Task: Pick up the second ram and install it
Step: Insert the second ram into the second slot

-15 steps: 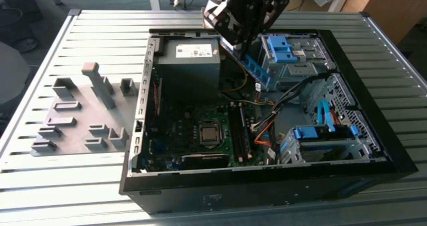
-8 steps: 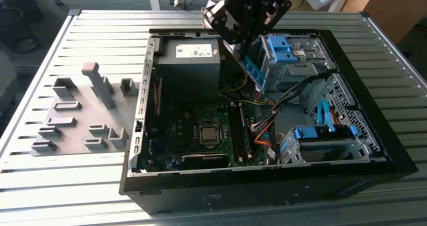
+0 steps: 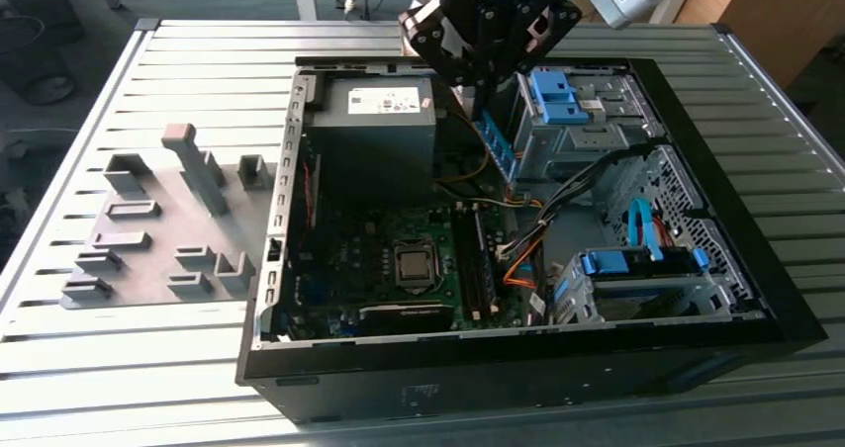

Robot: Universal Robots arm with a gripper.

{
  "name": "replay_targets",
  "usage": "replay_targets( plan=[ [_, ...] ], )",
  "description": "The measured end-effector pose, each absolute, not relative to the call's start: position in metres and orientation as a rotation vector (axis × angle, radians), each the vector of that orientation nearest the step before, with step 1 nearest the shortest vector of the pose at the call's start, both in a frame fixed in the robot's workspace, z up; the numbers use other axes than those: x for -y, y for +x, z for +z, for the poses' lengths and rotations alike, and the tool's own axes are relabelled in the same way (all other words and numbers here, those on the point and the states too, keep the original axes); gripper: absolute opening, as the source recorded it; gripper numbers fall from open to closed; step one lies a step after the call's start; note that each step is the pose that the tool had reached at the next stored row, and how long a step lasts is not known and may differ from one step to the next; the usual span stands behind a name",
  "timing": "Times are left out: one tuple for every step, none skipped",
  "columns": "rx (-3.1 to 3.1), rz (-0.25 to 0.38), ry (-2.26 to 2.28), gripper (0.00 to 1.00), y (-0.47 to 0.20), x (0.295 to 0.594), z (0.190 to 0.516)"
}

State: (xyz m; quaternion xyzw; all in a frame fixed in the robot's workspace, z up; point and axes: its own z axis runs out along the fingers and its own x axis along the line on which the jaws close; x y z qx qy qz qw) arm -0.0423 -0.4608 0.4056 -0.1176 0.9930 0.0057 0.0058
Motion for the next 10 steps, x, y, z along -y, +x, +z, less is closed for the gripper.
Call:
replay_targets(
  plan=[
    [-3.108,0.018,-0.368,0.14,-0.0423,0.4608,0.4055],
    [-3.108,0.018,-0.368,0.14,-0.0423,0.4608,0.4055],
    [-3.108,0.018,-0.368,0.14,-0.0423,0.4608,0.4055],
    [-3.108,0.018,-0.368,0.14,-0.0423,0.4608,0.4055],
    [-3.108,0.018,-0.367,0.14,-0.0423,0.4608,0.4055],
    [-3.108,0.018,-0.367,0.14,-0.0423,0.4608,0.4055],
    [-3.108,0.018,-0.367,0.14,-0.0423,0.4608,0.4055],
    [-3.108,0.018,-0.367,0.14,-0.0423,0.4608,0.4055],
    [-3.109,0.018,-0.365,0.14,-0.0421,0.4608,0.4055],
    [-3.109,0.018,-0.362,0.14,-0.0416,0.4609,0.4054]
  ],
)
